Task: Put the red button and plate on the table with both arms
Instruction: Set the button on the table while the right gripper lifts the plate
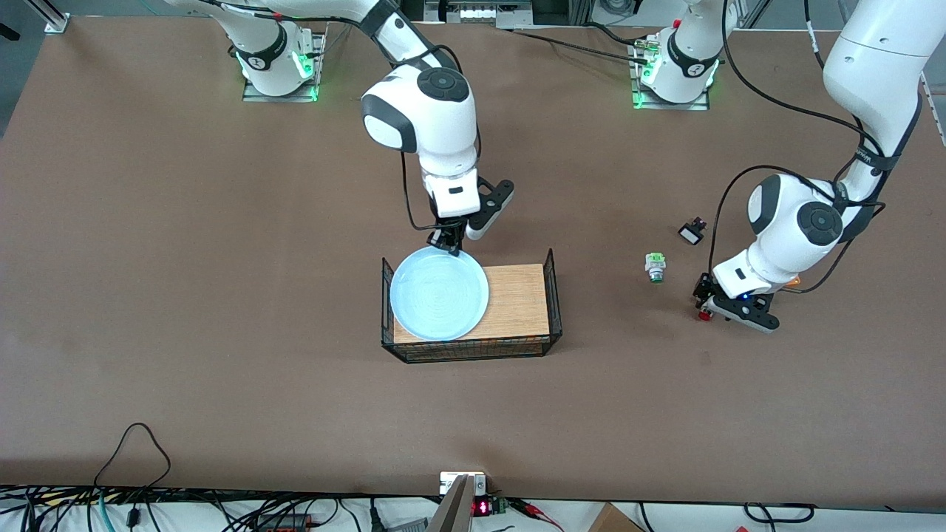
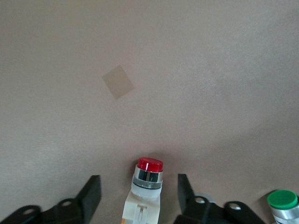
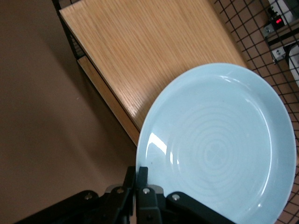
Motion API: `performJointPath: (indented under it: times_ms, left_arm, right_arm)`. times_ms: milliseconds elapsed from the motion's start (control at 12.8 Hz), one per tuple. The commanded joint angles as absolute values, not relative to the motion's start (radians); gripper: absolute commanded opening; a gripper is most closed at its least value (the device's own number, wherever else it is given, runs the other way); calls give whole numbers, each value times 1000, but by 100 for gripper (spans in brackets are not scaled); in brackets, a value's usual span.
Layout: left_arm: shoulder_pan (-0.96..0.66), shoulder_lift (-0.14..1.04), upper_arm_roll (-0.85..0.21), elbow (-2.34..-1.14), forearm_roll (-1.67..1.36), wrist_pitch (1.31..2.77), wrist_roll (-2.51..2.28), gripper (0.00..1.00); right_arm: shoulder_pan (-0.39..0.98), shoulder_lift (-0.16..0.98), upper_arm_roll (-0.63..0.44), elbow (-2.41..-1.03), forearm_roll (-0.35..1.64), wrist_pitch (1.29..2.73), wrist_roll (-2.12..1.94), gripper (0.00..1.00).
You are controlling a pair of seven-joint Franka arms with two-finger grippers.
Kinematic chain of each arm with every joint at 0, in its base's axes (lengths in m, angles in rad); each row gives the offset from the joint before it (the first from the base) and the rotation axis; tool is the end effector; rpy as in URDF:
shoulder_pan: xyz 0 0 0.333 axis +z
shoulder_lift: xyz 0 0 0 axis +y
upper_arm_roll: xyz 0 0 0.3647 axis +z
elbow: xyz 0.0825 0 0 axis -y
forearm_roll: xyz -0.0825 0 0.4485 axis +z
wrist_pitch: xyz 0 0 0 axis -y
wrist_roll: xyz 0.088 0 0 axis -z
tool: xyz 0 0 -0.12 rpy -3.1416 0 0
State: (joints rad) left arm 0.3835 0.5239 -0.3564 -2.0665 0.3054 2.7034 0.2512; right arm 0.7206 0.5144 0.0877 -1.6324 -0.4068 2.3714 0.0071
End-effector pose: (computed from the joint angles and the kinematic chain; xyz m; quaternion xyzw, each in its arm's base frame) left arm 0.6643 0.0118 0.1808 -0.9733 0.2144 -0.0818 0.0005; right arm 0.5551 0.5562 0.3398 0.8527 0.4917 0.1571 0.0800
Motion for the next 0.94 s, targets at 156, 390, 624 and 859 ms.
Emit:
performJointPath:
  times_ms: [156,390,624,859]
  left_arm:
    - [388,404,-467,-1880,282,2281,230,100]
    - [373,411,-557,-1631,273,1928,105,100]
    - [364,408,-632,-1492,273,1726,-4,100]
    - [367,403,-672,-1396,273,1579,-26,100]
  right_arm:
    - [765,497,80,-1626,-413,2349,18,0]
    - [798,465,80,-1618,-408,2339,67,0]
    - [801,436,81,-1586,-400,2312,84,0]
    - [798,376,80,-1552,-342,2231,91,0]
